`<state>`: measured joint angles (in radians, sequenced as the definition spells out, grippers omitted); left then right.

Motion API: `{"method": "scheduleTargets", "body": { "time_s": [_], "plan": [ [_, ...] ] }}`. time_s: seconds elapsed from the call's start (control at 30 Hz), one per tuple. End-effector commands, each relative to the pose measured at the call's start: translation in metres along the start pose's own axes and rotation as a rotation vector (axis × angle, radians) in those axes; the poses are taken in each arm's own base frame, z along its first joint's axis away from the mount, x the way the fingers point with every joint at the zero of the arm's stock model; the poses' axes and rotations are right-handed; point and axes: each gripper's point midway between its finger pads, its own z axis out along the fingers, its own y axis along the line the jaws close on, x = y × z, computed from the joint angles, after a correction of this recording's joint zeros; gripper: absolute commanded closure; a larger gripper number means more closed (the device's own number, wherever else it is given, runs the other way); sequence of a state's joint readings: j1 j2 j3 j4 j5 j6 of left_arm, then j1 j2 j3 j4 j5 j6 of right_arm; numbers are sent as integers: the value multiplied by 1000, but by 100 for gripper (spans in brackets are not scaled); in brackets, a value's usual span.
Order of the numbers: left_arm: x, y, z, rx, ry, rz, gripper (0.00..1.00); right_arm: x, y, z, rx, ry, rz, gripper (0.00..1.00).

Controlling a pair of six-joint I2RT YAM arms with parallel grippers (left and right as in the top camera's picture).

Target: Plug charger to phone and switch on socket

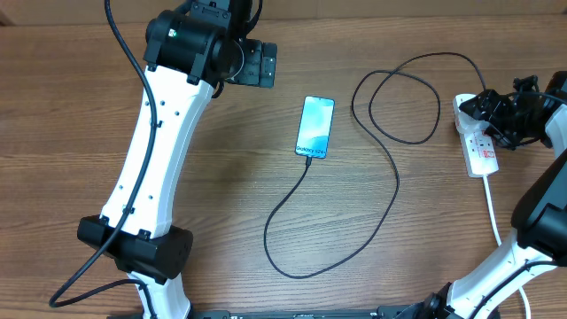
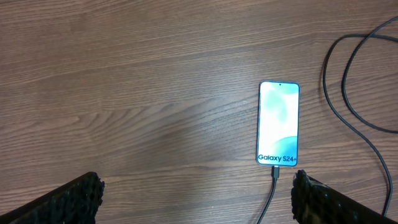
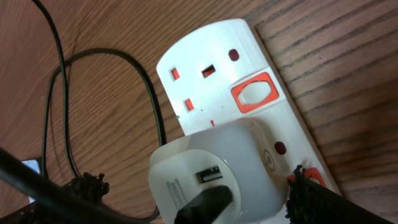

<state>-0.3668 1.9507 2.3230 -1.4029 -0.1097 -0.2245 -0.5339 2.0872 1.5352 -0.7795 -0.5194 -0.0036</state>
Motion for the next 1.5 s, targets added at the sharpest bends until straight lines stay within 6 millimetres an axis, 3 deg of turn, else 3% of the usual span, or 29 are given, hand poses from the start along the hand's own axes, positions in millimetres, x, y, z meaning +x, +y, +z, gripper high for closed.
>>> {"method": "scheduleTargets", "body": {
  "time_s": [0.0, 1.47],
  "plan": [
    [1, 2, 4, -15, 7, 24, 0, 5, 7, 5, -31, 16, -6, 3],
    [1, 2, 4, -15, 7, 24, 0, 25, 9, 11, -43, 77, 26, 3]
  ]
}}
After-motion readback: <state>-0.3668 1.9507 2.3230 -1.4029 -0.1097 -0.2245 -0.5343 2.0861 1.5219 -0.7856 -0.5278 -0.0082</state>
